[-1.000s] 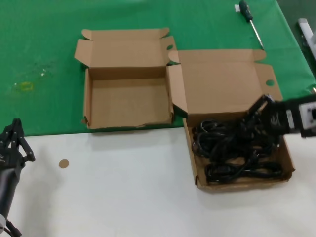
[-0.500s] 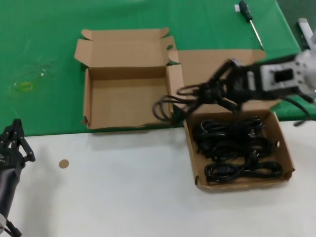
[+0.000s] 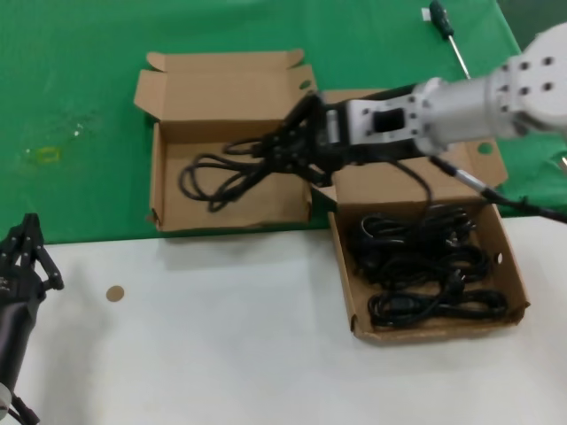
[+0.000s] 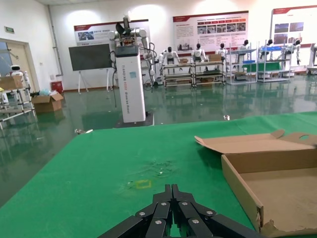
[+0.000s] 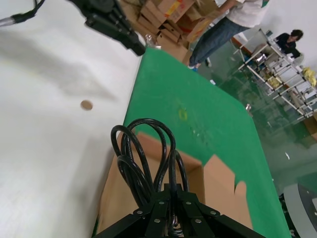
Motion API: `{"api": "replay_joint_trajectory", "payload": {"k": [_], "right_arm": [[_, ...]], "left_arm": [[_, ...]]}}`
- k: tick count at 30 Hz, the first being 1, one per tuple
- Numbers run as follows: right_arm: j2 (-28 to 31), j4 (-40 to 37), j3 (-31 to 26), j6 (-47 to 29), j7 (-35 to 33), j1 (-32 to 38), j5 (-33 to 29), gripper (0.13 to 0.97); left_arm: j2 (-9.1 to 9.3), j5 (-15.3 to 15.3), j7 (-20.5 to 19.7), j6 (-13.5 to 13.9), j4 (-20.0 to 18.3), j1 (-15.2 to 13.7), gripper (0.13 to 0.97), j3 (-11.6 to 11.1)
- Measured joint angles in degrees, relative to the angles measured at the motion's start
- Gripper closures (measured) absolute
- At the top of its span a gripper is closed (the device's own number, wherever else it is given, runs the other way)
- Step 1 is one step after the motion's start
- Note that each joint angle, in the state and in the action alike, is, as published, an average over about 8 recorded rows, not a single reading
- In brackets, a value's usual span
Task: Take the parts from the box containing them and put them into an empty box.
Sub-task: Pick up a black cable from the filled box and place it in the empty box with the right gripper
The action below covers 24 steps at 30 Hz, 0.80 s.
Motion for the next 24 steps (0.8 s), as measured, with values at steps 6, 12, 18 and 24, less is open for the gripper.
{"api": "replay_joint_trajectory", "payload": {"k": [6,12,18,24], "right_arm": [[-4.92,-3.34,-1.44,3.29,1.4,0.94,-1.9,0.937],[-9.03,-8.18,-2.26,6.5,0.94,1.64,-3.01,0.937],[-12.12,-14.65,-2.48,9.32,-1.96,2.74,-3.31,0.937],[-14.14,-20.22,-2.08,11.75,-4.9,3.91,-3.12,0.937]], "left_arm": [[0.0,0.0,0.0,0.0,0.0,0.0,0.945,0.0],[0.0,0.0,0.0,0.0,0.0,0.0,0.945,0.0],[0.0,0.0,0.0,0.0,0.0,0.0,0.945,0.0],[0.0,0.0,0.0,0.0,0.0,0.0,0.945,0.0]]}}
